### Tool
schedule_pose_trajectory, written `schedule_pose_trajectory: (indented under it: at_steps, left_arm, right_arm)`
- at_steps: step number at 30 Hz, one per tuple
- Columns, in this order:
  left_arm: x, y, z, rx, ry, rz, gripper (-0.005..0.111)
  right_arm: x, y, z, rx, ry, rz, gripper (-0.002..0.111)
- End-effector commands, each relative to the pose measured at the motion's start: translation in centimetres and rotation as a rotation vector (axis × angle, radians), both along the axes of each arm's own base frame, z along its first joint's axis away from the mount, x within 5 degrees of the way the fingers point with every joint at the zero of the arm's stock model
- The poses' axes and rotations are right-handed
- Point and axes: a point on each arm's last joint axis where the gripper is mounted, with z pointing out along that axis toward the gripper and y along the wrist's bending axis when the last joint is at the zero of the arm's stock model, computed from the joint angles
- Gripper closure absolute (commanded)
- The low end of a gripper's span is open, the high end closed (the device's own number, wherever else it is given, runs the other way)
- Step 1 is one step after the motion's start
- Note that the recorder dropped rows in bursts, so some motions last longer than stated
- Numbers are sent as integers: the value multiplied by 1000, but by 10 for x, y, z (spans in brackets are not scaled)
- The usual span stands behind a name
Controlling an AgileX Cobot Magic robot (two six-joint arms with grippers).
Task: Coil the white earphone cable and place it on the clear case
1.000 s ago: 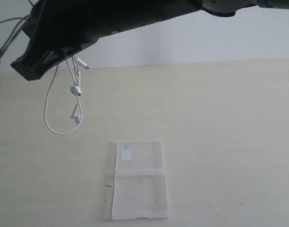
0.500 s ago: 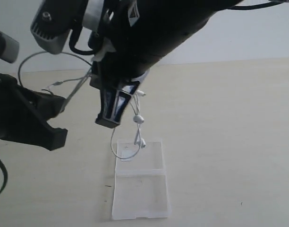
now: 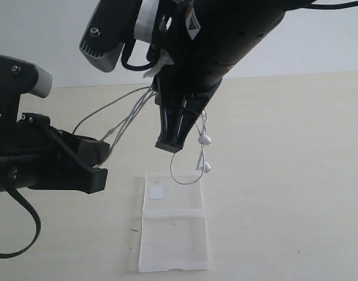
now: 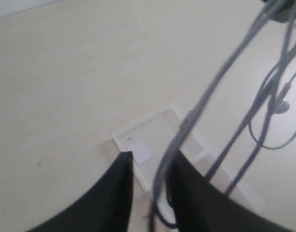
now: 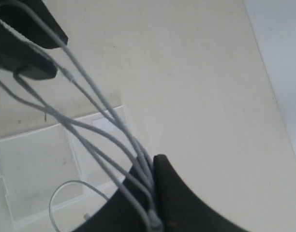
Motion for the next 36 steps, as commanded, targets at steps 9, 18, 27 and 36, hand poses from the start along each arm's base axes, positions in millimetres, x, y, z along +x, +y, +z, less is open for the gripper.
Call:
schedule_pose_trajectory:
  at_steps: [9,18,27,36]
  left_arm:
    - [-19,13,20,-135,12,80,41]
    - [-28,17,39,-212,-80,61,55]
    - [-43,41,27,22,66,157,106]
    - [-64,68,28,169,143,255,107]
  right_arm:
    - [27,0,-19,-58,-53,-171,108]
    - [39,9,-45,-49,8,-210,108]
    - [65,2,-38,350,65,-561,108]
    - [69,3,-51,549,249,-895,108]
